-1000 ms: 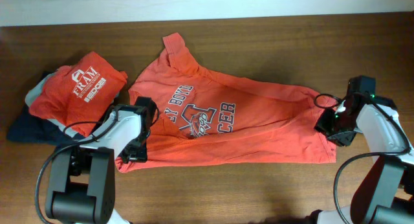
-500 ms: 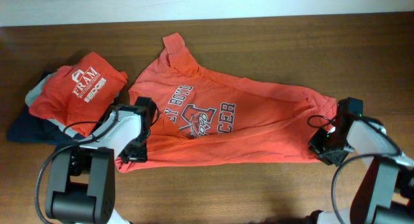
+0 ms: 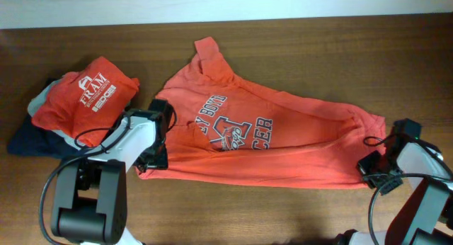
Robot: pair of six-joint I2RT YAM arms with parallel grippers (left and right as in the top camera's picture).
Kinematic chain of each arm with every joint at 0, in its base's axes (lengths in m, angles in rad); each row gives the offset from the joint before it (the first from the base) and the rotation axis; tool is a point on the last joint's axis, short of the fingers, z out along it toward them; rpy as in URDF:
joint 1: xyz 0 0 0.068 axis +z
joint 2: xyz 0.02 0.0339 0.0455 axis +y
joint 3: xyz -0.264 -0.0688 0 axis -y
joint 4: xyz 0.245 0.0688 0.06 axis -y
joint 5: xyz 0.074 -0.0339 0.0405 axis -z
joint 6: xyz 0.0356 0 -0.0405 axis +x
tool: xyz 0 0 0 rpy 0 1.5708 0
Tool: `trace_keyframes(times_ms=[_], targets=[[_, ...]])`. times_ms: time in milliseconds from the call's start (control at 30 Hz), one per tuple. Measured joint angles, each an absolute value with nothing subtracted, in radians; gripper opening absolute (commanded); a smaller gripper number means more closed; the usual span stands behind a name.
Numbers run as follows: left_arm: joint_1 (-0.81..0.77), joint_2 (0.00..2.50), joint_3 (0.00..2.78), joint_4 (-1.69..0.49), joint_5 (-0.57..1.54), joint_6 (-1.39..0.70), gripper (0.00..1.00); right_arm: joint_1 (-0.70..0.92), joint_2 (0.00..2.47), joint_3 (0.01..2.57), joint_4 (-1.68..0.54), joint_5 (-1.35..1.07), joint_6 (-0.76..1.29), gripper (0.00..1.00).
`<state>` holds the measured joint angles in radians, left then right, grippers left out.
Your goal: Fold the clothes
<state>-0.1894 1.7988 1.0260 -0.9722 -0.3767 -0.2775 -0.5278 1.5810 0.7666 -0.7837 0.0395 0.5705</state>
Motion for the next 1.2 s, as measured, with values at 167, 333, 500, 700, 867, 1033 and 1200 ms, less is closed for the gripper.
trace_keyframes(times_ms=[167, 333, 500, 700, 867, 1033, 1200], targets=[[-0.190, 1.816, 1.078, -0.987, -0.361, -0.277, 0.78, -0.548, 1.582, 0.765, -0.785, 0.053, 0.576, 0.15], [-0.190, 1.818, 1.205, -1.066, -0.376, -0.274, 0.78, -0.548, 1.582, 0.765, -0.785, 0.069, 0.577, 0.26], [-0.190, 1.820, 1.402, -1.204, -0.397, -0.260, 0.78, -0.558, 1.580, 0.764, -0.799, 0.105, 0.575, 0.54], [-0.190, 1.820, 1.589, -1.319, -0.408, -0.251, 0.84, -0.569, 1.572, 0.762, -0.813, 0.141, 0.565, 0.66], [-0.190, 1.820, 1.617, -1.288, -0.364, -0.229, 0.85, -0.569, 1.572, 0.768, -0.821, 0.145, 0.563, 0.67], [-0.189, 1.820, 1.616, -1.147, -0.193, -0.116, 0.87, -0.570, 1.589, 0.806, -0.818, 0.109, 0.554, 0.67], [-0.189, 1.822, 1.616, -0.944, -0.013, -0.004, 0.93, -0.570, 1.588, 0.910, -0.844, -0.003, 0.521, 0.68]])
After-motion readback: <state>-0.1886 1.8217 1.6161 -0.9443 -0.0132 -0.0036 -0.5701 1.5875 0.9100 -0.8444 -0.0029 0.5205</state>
